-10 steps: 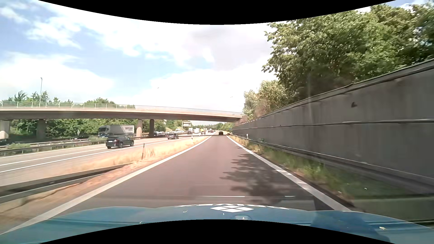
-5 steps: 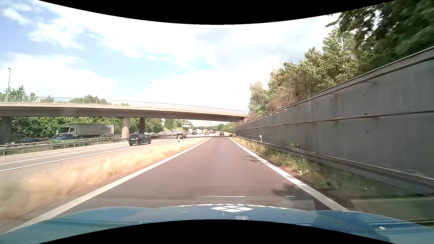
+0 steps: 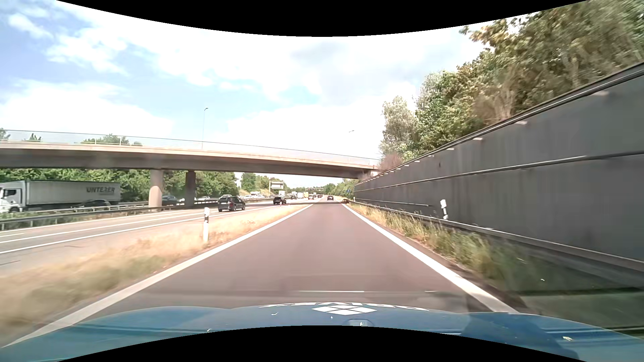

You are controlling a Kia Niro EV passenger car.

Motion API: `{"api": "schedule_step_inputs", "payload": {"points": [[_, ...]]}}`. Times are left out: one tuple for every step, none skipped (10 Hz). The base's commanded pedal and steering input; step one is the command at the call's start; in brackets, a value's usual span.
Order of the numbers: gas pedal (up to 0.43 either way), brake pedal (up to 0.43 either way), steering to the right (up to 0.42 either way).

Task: Follow the waypoints while adhering to traffic rules and regulations

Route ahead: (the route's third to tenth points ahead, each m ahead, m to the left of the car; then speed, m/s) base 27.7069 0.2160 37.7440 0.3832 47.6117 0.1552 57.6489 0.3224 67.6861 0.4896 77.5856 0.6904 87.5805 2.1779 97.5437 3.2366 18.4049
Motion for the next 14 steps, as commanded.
{"api": "schedule_step_inputs", "payload": {"points": [[0.197, 0.000, -0.005], [0.197, 0.000, -0.004], [0.197, 0.000, -0.004], [0.197, 0.000, -0.004], [0.197, 0.000, -0.003], [0.197, 0.000, -0.003], [0.209, 0.000, -0.001], [0.209, 0.000, 0.000], [0.209, 0.000, 0.001], [0.220, 0.000, 0.001], [0.220, 0.000, 0.001], [0.228, 0.000, 0.002], [0.240, 0.000, 0.002], [0.240, 0.000, 0.002]]}}
